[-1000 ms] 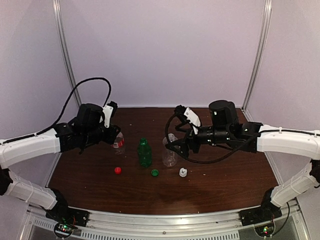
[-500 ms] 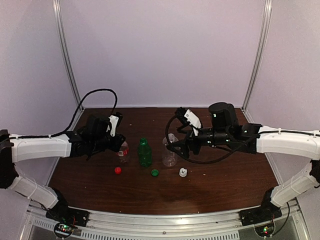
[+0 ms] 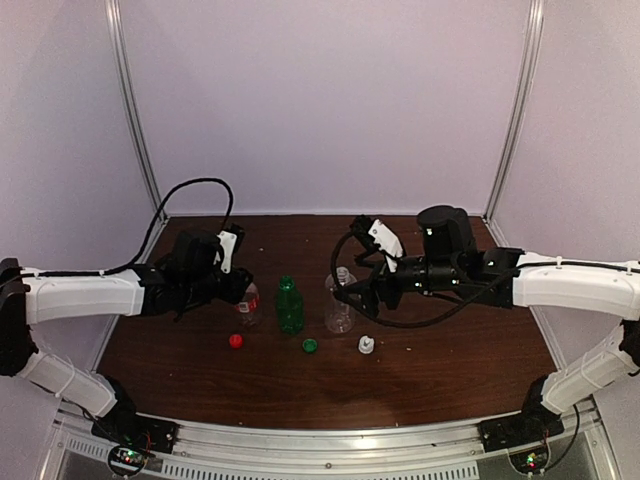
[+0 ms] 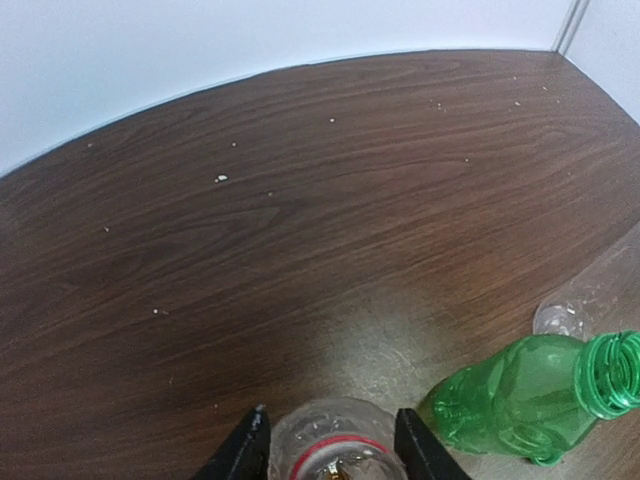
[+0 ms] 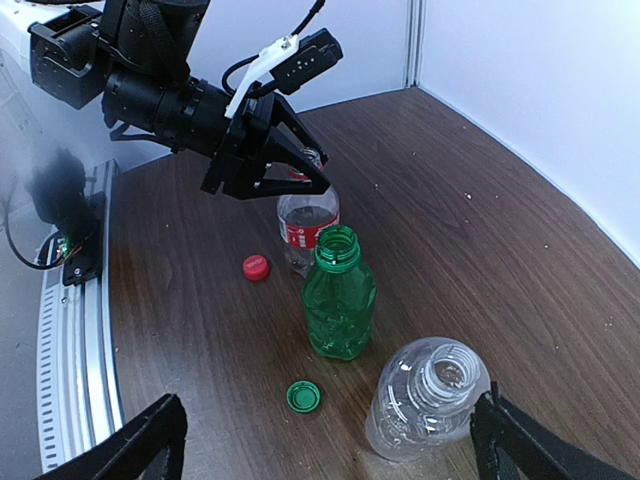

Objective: Unscrew the bottle caps

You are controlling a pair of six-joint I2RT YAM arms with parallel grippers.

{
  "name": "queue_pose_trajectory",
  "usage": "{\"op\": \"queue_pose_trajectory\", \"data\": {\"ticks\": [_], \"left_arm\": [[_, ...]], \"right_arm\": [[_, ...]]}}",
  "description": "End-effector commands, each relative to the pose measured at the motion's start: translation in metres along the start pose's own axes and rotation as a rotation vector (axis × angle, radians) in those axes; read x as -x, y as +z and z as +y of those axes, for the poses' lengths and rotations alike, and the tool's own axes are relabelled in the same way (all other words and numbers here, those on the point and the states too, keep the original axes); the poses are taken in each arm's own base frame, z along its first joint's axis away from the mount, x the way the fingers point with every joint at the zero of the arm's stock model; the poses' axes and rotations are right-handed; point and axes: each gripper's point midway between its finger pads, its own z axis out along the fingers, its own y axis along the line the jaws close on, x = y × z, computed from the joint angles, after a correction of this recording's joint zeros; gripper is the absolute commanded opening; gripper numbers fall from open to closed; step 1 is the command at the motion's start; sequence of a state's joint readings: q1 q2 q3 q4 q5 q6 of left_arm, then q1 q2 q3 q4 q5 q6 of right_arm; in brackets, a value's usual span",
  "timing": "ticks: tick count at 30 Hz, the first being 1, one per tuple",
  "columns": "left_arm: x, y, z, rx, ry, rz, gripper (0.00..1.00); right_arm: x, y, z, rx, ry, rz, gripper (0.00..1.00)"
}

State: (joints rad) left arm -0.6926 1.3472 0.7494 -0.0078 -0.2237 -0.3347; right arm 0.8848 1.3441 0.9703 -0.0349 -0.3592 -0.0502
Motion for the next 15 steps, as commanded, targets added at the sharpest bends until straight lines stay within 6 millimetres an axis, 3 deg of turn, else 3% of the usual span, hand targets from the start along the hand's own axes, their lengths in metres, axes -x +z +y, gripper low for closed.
{"op": "queue_pose_trajectory", "data": {"ticks": [1, 6, 15], "left_arm": [[0.008, -0.003, 0.003, 0.001, -0.025, -0.032, 0.50], [0.016, -0.007, 0.002, -0.003, -0.031, -0.049, 0.64], [0.028, -0.023, 0.002, -0.009, -0.019, -0.059, 0.76]], "right_arm": [[0.004, -0.009, -0.006, -0.036, 0.010, -0.018, 1.00], [0.002, -0.009, -0.007, -0.040, 0.011, -0.016, 1.00], [0.002, -0.014, -0.010, -0.061, 0.010, -0.019, 1.00]]}}
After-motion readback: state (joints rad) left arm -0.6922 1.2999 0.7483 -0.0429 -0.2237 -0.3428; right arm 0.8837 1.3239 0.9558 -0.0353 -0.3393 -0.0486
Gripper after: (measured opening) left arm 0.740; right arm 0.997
